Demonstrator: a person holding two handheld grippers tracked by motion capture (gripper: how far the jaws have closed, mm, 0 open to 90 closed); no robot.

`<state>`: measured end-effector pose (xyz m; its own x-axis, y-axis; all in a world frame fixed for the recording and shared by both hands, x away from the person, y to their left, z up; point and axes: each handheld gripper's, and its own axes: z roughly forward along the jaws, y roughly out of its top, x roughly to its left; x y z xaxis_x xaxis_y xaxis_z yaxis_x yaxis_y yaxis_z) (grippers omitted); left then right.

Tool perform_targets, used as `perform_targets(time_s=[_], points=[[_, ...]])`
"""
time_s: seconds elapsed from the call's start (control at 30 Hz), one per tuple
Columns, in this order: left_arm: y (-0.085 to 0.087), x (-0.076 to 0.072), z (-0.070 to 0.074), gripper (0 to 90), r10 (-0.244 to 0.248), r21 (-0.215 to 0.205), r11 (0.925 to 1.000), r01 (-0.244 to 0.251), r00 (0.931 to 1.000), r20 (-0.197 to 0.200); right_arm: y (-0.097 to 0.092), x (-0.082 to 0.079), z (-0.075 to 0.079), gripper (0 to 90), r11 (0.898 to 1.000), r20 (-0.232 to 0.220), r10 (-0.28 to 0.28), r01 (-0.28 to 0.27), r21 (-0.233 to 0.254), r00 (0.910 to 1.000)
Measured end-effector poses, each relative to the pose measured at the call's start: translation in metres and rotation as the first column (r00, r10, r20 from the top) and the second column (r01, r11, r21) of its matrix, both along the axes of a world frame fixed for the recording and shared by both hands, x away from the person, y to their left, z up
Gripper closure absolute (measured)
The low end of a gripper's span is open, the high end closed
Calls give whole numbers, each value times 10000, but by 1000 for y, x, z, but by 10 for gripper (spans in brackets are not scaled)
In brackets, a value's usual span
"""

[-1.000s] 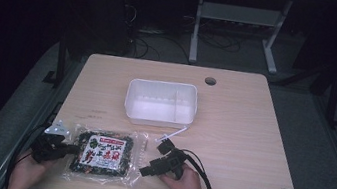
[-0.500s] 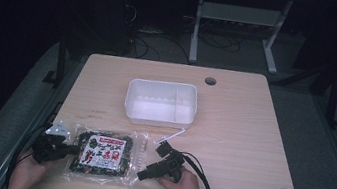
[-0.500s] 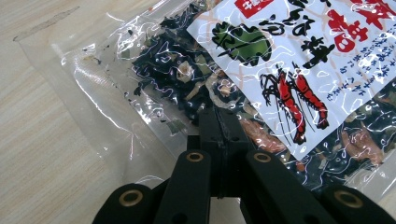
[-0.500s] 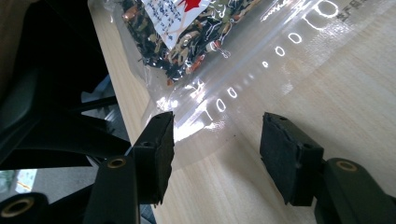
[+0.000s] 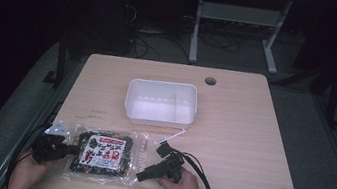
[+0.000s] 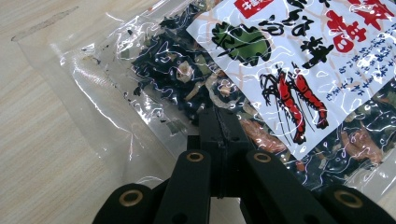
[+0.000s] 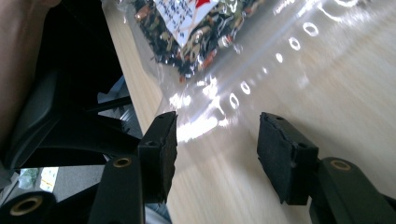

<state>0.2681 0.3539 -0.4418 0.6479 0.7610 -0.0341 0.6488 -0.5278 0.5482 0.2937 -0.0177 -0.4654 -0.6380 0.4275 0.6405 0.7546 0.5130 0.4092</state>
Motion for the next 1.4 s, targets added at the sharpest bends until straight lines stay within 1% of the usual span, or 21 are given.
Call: perform_targets(time_s=[0.1,0.2,0.27,0.37,0.43,0.57,0.63,0.67,0.73,0.77,0.8,0.83,0.9,1.0,1.07,1.1,1.17,1.23,1.33,1.37,1.4], points=[[0,0,0,899,-5,-17,10000,5,10000,-1,-7,-4,-1,470,10000,-187,-17,16,-53,9998],[0,0,0,899,-2,44,10000,2,10000,9,-10,-8,-3,478,10000,-374,31,-28,65,9993],[0,0,0,899,3,53,10000,-3,10000,7,-9,-11,-4,482,9999,-379,132,-130,55,9992],[0,0,0,899,7,31,10000,-7,10000,11,-6,-13,-5,491,9995,-601,274,-266,141,9978],[0,0,0,899,6,28,10000,-6,10000,10,-4,-14,-5,495,9995,-649,278,-268,167,9975],[0,0,0,899,-27,-3,10000,27,10000,2,1,-14,-8,499,9987,-907,327,-291,406,9953],[0,0,0,899,-31,-9,10000,31,10000,2,2,-14,-8,507,9988,-838,327,-296,382,9959],[0,0,0,899,-51,3,10000,51,10000,9,3,-14,-8,516,9990,-764,224,-194,402,9968],[0,0,0,899,-64,6,10000,64,10000,10,3,-13,-8,527,9989,-804,163,-127,451,9966],[0,0,0,899,-67,2,10000,67,10000,21,4,-12,-8,544,9986,-747,114,-76,518,9971],[0,0,0,899,-87,23,10000,87,10000,35,5,-12,-9,568,9984,-767,45,-2,565,9970],[0,0,0,899,-149,69,9999,148,9999,56,8,-10,-11,601,9982,-665,-48,87,592,9978],[0,0,0,899,-157,94,9998,157,9998,74,10,-10,-12,655,9981,-642,-126,164,588,9979],[-1,0,1,899,-192,141,9997,190,9997,116,11,-10,-13,746,9976,-419,-214,241,651,9989],[-2,0,1,898,-300,234,9993,295,9993,206,9,-10,-13,799,9954,-516,-282,328,899,9983],[-2,0,2,898,-333,232,9992,328,9992,241,8,-10,-12,816,9947,-466,-321,364,959,9984],[-2,0,3,898,-332,145,9994,327,9989,334,6,-11,-10,839,9953,-259,-338,361,903,9991],[-2,-1,6,897,-373,-157,9992,380,9985,402,2,-13,-7,850,9955,-84,-394,400,853,9992],[-3,-2,9,896,-449,-447,9979,471,9977,499,-8,-14,-2,872,9930,57,-592,583,1024,9982],[-4,-2,10,860,-436,-556,9974,464,9978,503,-12,-14,0,880,9920,101,-700,685,1061,9975],[-4,-2,10,838,-436,-556,9974,464,9978,503,-12,-14,0,880,9920,101,-700,685,1061,9975]])
